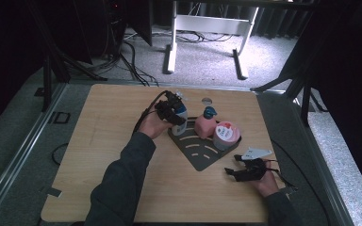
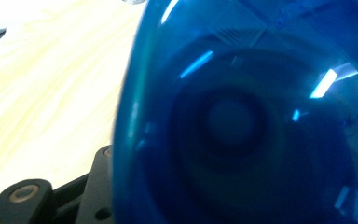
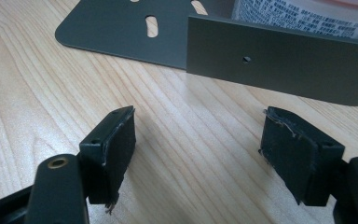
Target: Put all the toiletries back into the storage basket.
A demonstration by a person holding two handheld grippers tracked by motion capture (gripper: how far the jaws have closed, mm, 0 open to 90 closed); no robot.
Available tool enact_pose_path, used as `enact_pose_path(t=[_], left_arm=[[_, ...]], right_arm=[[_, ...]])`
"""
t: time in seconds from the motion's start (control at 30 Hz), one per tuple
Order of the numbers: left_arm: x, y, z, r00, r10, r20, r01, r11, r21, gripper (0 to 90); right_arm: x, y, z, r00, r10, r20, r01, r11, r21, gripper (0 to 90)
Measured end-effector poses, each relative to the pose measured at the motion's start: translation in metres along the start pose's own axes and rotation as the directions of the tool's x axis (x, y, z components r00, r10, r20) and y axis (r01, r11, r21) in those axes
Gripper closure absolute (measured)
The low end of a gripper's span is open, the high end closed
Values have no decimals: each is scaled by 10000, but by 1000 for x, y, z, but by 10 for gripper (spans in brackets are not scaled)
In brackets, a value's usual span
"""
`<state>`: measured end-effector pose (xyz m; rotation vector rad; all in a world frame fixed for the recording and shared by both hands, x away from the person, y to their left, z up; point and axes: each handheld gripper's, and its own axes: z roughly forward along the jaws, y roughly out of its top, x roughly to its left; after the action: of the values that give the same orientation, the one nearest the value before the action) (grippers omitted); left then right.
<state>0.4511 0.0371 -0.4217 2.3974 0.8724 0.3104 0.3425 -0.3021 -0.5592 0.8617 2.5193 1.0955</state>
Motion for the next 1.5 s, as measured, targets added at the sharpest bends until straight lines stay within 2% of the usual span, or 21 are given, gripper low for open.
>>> enact_pose_path(t=[0.43,0.77,1.5], left_arm=[[1,3,6,10000,-33,7,33,10000,-73,547],[-2,11,9,9999,148,-65,-148,9998,-137,547],[0,16,29,9998,-6,-184,-2,9989,-464,547]], right_arm=[[0,0,0,10000,-7,-4,7,10000,1,259],[0,0,0,10000,-13,-7,13,10000,1,259],[0,0,0,10000,-18,-14,18,10000,2,259]])
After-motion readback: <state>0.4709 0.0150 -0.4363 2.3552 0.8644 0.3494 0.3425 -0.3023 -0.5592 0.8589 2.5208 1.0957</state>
